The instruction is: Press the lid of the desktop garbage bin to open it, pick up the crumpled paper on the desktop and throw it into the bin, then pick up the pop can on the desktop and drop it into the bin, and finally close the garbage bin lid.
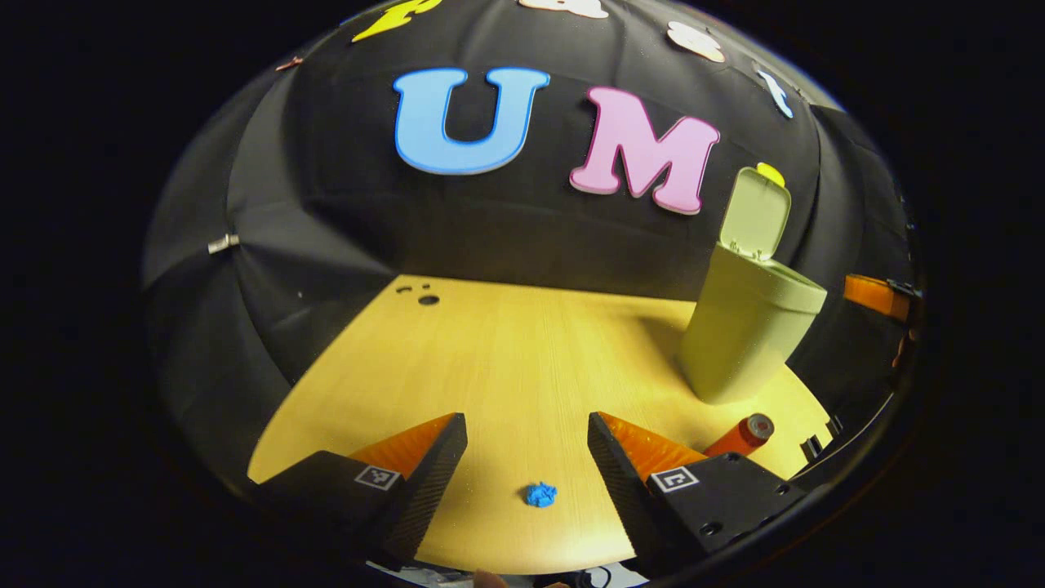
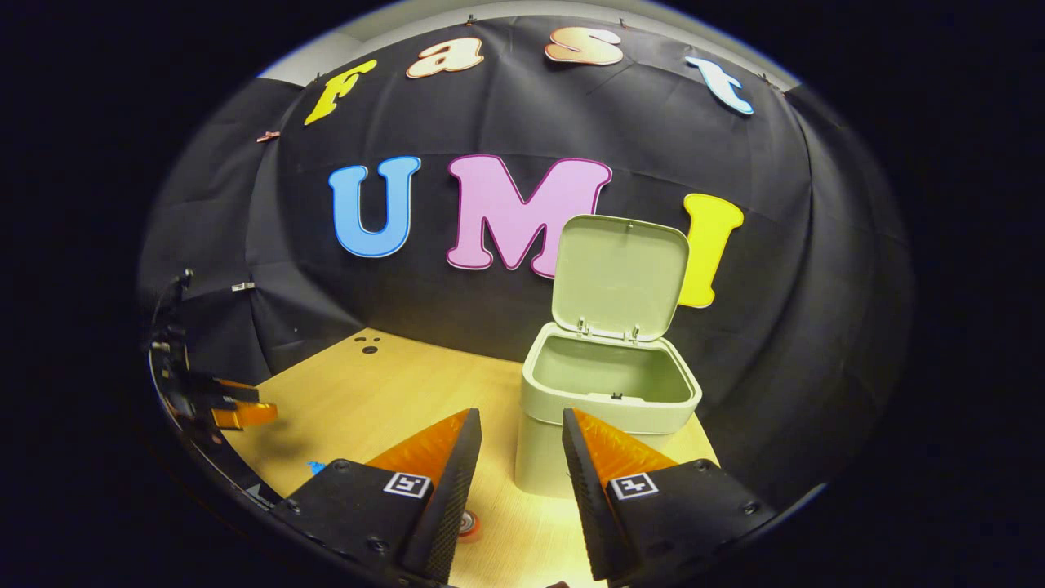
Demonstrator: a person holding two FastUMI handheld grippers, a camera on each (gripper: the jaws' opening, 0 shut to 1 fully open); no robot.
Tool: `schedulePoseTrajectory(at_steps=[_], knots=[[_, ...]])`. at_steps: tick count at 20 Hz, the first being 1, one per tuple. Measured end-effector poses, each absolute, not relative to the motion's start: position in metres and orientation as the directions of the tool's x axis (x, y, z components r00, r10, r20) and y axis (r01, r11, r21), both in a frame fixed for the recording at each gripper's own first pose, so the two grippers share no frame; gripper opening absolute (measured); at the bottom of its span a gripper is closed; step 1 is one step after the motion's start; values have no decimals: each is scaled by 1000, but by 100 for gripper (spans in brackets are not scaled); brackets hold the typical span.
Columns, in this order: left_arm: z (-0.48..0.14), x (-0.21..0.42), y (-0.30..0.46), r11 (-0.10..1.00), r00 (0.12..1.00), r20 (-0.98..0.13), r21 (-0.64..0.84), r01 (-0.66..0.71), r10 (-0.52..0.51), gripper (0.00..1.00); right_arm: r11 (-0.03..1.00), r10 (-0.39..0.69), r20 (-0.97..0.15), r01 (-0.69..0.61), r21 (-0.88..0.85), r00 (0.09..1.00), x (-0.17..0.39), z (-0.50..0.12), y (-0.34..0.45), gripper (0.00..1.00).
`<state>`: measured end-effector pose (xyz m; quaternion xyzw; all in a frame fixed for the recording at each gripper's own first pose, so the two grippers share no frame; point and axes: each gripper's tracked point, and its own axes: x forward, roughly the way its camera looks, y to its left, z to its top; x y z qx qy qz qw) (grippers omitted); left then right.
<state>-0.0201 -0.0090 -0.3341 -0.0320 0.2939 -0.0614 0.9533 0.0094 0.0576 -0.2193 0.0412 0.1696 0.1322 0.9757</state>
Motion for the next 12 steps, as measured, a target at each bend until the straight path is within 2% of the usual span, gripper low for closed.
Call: schedulePoseTrajectory(at_steps=[5,12], knots=[[-391,-27,-8,987,749,-645,-145,71,-149,93,967,254,-337,-228,115,907,1,-223,49,64],[-446,-29,-20,985,658,-732,-122,126,-175,87,974,226,-369,-202,103,902,-7,-231,37,64]])
